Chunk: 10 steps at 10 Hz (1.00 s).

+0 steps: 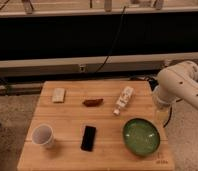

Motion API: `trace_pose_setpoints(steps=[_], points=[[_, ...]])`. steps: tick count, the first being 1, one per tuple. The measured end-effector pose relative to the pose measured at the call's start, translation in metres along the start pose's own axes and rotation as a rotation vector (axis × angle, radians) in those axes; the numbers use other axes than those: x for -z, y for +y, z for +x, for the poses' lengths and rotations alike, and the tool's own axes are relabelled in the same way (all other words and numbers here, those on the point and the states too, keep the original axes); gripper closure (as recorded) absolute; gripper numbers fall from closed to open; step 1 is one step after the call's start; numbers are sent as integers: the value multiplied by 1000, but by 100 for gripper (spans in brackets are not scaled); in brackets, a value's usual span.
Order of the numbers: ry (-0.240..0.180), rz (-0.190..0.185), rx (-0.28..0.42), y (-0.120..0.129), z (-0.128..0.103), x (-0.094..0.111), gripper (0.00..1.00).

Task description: Push the eraser across the table

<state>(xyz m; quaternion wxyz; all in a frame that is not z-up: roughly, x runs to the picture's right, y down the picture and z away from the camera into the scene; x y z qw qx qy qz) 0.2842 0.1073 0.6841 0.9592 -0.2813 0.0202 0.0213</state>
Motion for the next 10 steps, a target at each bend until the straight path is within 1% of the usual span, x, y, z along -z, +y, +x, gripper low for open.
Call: trace_pose_setpoints(steps=[1, 2, 3, 4, 5, 8, 10], points=[[3, 3, 10, 2, -3, -1, 20], [5, 4, 27, 6, -13, -3, 20], [7, 7, 49, 10, -30, -5, 20], [8, 9, 64, 12, -41, -6, 20], [12, 12, 81, 15, -49, -7, 20], [20, 18, 122, 21, -55, -12, 20], [24, 23, 153, 25, -79, -16, 20]])
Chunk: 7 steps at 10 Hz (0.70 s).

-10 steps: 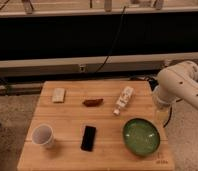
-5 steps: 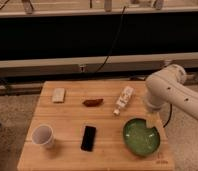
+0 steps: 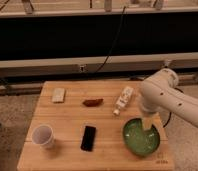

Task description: Push the eraser across the table

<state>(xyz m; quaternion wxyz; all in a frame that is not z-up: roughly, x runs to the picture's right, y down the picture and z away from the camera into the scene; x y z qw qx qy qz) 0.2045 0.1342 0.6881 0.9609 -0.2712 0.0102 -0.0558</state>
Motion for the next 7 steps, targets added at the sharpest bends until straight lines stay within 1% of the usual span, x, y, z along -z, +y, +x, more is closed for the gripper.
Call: trace_pose_setpoints(steps=[2, 5, 7], points=[[6, 4, 42, 3, -17, -5, 20], [14, 8, 88, 4, -24, -11, 20], [11, 2, 135, 4, -45, -19, 20]])
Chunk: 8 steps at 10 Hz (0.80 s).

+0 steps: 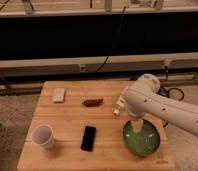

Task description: Push the eraser across the table

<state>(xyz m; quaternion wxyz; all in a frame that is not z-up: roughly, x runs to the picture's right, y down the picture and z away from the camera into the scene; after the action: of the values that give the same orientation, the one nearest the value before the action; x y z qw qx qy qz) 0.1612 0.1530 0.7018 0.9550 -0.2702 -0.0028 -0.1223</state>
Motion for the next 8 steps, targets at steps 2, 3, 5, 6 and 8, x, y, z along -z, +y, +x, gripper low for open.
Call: trace_pose_setpoints(steps=[2, 3, 5, 6, 8], points=[[1, -3, 45, 1, -10, -9, 20], [1, -4, 58, 1, -12, -10, 20], [-1, -10, 81, 1, -20, -15, 20], [-2, -14, 90, 1, -24, -19, 20], [-4, -18, 111, 1, -30, -25, 20]])
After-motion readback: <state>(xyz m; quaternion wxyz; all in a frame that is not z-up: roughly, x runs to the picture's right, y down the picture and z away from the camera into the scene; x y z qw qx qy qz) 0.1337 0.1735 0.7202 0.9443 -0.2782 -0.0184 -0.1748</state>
